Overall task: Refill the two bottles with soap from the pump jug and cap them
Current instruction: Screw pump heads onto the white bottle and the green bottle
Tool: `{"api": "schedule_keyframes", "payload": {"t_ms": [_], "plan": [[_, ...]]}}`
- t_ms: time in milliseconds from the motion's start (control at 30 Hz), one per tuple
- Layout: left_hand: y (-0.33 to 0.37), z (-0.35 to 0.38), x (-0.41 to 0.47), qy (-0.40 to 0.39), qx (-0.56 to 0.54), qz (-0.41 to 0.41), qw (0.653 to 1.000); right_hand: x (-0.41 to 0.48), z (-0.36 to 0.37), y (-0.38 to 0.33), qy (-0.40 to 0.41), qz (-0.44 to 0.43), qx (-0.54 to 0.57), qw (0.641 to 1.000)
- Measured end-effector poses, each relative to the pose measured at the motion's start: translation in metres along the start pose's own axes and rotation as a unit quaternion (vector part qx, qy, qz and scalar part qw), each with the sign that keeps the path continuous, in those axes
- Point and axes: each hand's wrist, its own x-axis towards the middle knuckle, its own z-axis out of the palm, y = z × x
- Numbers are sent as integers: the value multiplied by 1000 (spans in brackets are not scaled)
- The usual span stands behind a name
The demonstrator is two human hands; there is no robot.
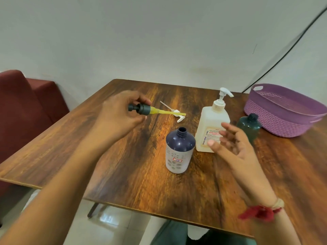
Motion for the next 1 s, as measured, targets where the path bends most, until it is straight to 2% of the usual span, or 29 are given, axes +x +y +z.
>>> {"api": "schedule_keyframes", "payload": {"t_ms": [133,300,467,1000], "plan": [[32,-30,-9,-42,-3,56,998,-4,-7,-13,24,-53,-17,998],[48,-38,-15,-98,53,91,990,-6,-4,-12,17,-65,-33,997],[57,-48,-17,-81,83,119,986,-7,0,-8,15,-75,-24,997],[73,-48,2,-159,139,130,969,-2,2,-4,12,-87,-29,996]]}}
